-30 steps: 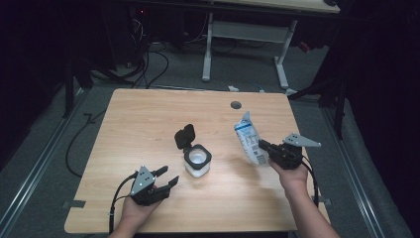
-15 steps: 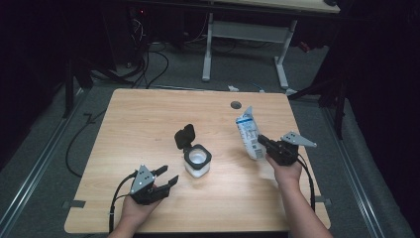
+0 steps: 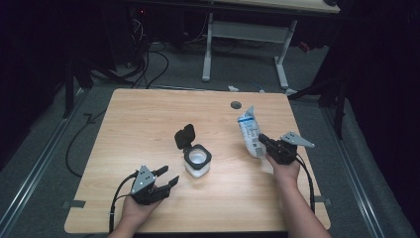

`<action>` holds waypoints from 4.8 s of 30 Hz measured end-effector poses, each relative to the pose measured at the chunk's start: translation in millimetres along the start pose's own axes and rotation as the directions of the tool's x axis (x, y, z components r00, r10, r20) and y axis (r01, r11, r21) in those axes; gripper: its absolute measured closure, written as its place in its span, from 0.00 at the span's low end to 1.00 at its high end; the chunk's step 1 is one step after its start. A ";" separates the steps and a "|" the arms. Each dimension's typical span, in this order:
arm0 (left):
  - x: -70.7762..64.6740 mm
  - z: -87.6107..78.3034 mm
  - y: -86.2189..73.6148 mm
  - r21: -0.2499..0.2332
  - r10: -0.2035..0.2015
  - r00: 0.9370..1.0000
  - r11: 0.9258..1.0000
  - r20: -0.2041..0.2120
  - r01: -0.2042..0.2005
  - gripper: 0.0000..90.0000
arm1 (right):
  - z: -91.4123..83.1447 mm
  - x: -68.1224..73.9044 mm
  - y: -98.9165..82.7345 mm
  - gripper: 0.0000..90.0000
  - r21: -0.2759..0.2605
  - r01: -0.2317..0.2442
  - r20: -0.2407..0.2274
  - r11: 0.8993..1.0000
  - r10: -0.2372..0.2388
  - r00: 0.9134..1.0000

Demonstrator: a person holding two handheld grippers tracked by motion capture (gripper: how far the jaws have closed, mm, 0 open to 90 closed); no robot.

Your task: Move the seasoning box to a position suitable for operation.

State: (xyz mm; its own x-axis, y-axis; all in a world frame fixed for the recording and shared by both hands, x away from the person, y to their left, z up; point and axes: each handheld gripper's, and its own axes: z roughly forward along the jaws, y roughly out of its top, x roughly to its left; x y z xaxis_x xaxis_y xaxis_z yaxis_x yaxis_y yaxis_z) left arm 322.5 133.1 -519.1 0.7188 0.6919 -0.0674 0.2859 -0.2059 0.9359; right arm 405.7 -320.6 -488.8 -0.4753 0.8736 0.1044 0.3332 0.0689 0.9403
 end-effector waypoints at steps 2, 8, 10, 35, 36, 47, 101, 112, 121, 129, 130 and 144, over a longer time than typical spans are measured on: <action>0.2 0.2 0.0 0.000 -0.003 1.000 1.000 -0.001 0.003 0.49 | -2.0 -1.1 -1.5 1.00 -0.004 0.001 0.004 1.000 -0.001 1.000; 0.0 0.8 0.4 0.000 -0.001 1.000 1.000 -0.001 0.001 0.49 | -10.4 -5.1 -6.0 0.99 0.000 -0.009 0.012 1.000 0.009 1.000; 0.0 0.9 0.6 -0.001 -0.001 1.000 1.000 -0.001 0.001 0.49 | -12.4 -6.7 -6.2 0.99 0.004 -0.014 0.017 1.000 0.014 1.000; 0.6 0.8 1.3 -0.003 0.000 1.000 1.000 -0.003 0.000 0.49 | -21.9 -8.7 -12.9 0.90 0.020 -0.028 0.042 0.999 0.027 0.999; 0.7 0.7 1.4 -0.003 0.000 1.000 1.000 -0.003 0.000 0.49 | -22.0 -8.5 -12.8 0.89 0.019 -0.032 0.045 0.999 0.031 0.999; 0.7 0.4 1.5 -0.005 0.000 1.000 1.000 -0.003 0.000 0.49 | -21.7 -8.9 -13.3 0.96 0.032 -0.031 0.048 0.999 0.029 0.998; 0.2 -0.2 0.9 -0.004 0.001 1.000 1.000 -0.003 -0.001 0.49 | -41.5 6.6 -29.7 0.99 0.038 0.013 0.067 0.999 -0.016 0.998; 0.6 -0.9 1.1 -0.006 0.001 1.000 1.000 -0.003 -0.001 0.49 | -39.6 5.3 -27.7 0.96 0.046 0.003 0.074 0.999 -0.007 0.997; 0.4 -0.6 0.8 -0.003 0.003 1.000 1.000 -0.002 -0.003 0.49 | -37.4 2.3 -27.5 0.94 0.049 -0.009 0.082 0.999 0.005 0.997; 0.0 -0.3 0.4 0.002 0.005 1.000 1.000 0.001 -0.005 0.49 | -35.5 0.6 -27.4 0.92 0.050 -0.017 0.081 0.999 0.013 0.997; -0.1 0.0 0.3 0.001 0.005 1.000 1.000 0.001 -0.005 0.49 | -35.3 0.5 -27.5 0.92 0.048 -0.021 0.080 0.999 0.018 0.997; -0.4 -0.7 0.3 0.003 0.008 1.000 1.000 0.003 -0.008 0.49 | -29.9 2.5 -18.4 0.85 0.049 -0.027 0.084 0.998 0.023 0.996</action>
State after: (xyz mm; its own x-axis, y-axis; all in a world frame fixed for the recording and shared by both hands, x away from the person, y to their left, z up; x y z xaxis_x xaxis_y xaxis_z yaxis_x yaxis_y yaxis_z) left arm 321.9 133.3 -518.6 0.7232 0.6879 -0.0607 0.2820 -0.2139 0.9352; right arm 374.1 -334.2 -496.2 -0.3972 0.9125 0.0982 0.3852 0.0687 0.9203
